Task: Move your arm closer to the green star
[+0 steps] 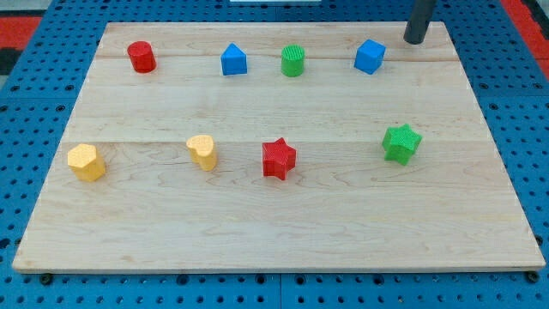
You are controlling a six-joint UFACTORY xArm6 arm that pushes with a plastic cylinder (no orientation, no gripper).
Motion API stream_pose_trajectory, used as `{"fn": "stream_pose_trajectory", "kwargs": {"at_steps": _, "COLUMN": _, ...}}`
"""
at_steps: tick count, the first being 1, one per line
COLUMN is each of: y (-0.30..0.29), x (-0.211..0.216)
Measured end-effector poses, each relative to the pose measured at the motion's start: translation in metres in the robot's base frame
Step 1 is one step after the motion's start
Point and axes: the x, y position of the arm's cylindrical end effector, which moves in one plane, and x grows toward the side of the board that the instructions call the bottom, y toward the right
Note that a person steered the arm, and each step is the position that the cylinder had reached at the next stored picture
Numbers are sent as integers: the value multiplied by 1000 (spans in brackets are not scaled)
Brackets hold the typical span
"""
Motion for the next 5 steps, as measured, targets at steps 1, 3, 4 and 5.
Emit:
{"fn": "stream_pose_trajectory", "kwargs": {"at_steps": 1, "y": -1, "x": 14}}
{"fn": "stream_pose_trajectory", "kwargs": {"at_steps": 3, "y": -4, "x": 52}}
{"fn": "stream_pose_trajectory", "kwargs": {"at_steps": 4, "y": -4, "x": 75}}
{"fn": "stream_pose_trajectory", "kwargs": {"at_steps": 5, "y": -4, "x": 96}}
